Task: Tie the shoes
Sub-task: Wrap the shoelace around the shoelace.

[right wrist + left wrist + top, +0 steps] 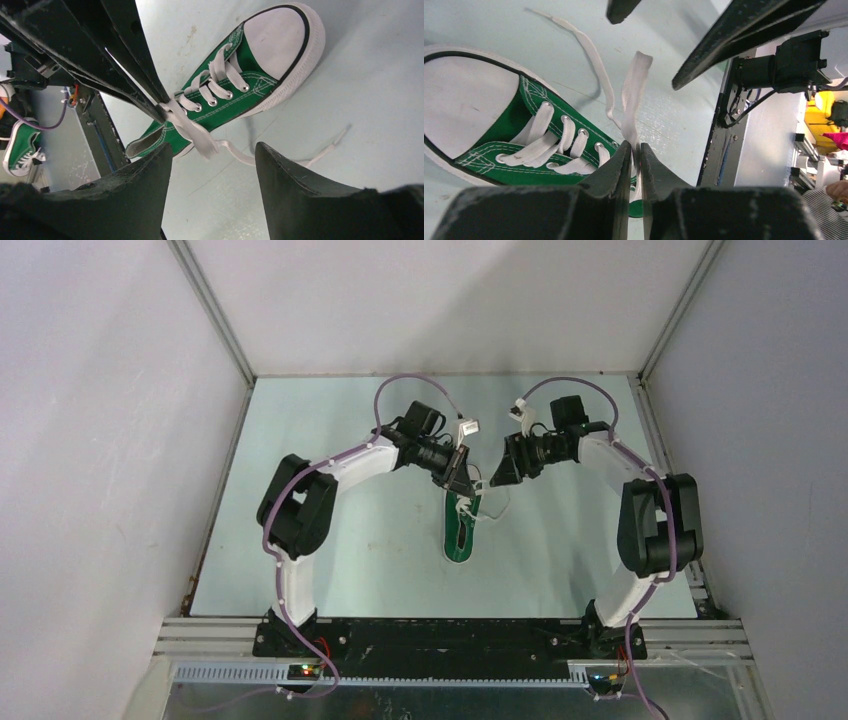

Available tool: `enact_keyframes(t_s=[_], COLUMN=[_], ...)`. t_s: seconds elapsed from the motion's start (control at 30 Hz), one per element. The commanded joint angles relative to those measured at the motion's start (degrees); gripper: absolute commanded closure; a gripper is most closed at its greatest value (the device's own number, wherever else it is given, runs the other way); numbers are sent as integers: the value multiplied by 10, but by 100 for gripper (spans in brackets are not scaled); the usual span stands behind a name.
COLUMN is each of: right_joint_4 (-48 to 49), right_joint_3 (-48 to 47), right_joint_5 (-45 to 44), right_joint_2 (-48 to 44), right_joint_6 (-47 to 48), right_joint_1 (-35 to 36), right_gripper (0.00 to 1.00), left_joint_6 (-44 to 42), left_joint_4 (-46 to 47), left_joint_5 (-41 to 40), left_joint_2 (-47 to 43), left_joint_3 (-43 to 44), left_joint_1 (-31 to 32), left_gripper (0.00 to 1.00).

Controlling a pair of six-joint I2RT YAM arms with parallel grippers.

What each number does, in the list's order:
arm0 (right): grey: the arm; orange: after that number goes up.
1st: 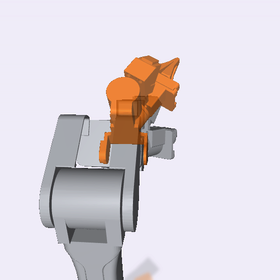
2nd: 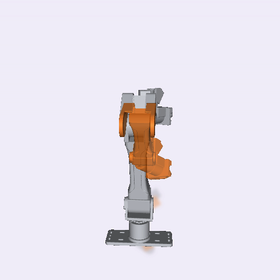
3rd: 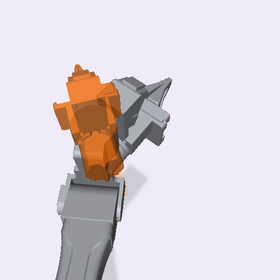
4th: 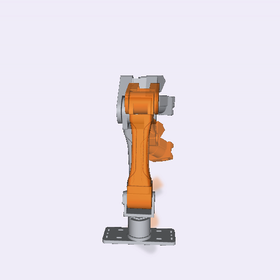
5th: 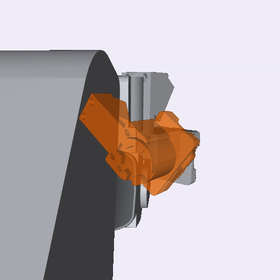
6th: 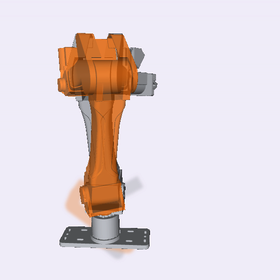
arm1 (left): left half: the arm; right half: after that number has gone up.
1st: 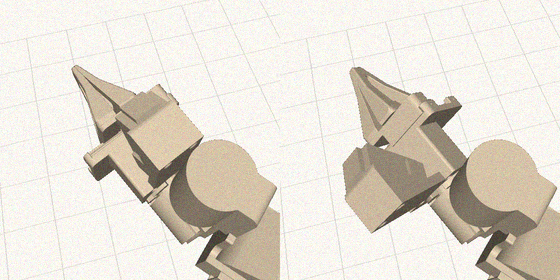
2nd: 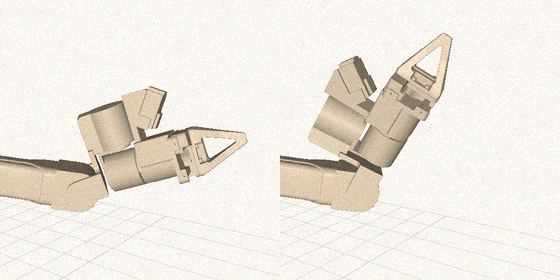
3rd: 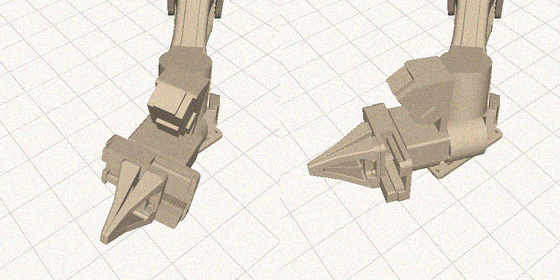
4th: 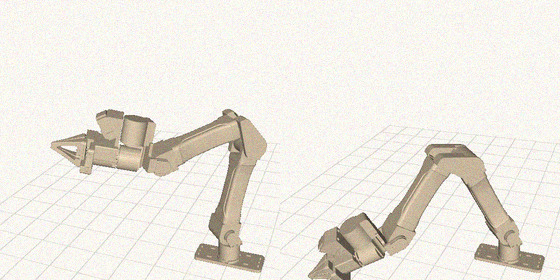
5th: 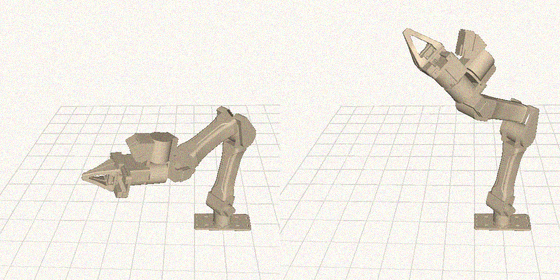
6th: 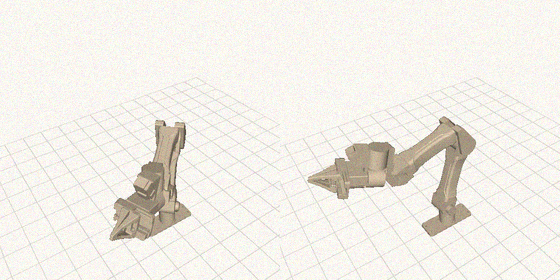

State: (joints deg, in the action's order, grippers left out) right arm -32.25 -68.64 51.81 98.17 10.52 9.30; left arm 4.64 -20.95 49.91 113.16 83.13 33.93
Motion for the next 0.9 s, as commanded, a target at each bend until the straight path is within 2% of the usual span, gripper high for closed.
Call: enact_keyframes(t_s=[0.0,0.23,0.37,0.47,0.53,0.63,0.87], right_joint_4=[31,47,33,70,87,102,119], right_joint_3=[-36,-36,-31,6,22,33,43], right_joint_5=[48,70,40,17,29,44,61], right_joint_2=[18,36,34,29,29,29,44], right_joint_6=[-33,-58,-85,-189,-227,-251,-283], right_joint_1=[15,20,15,-5,-12,-8,0], right_gripper=[35,44,38,28,27,32,43], left_joint_6=[12,3,-6,-16,-22,-24,-23], left_joint_4=[30,20,17,15,11,15,21], left_joint_5=[42,41,21,5,-2,-6,-4], left_joint_2=[-4,-7,-15,-22,-24,-29,-33], left_joint_3=[-9,-5,-5,-5,-3,-6,-10], left_joint_1=[-4,-4,-4,-4,-4,-4,-2], left_gripper=[83,84,88,93,96,100,100])
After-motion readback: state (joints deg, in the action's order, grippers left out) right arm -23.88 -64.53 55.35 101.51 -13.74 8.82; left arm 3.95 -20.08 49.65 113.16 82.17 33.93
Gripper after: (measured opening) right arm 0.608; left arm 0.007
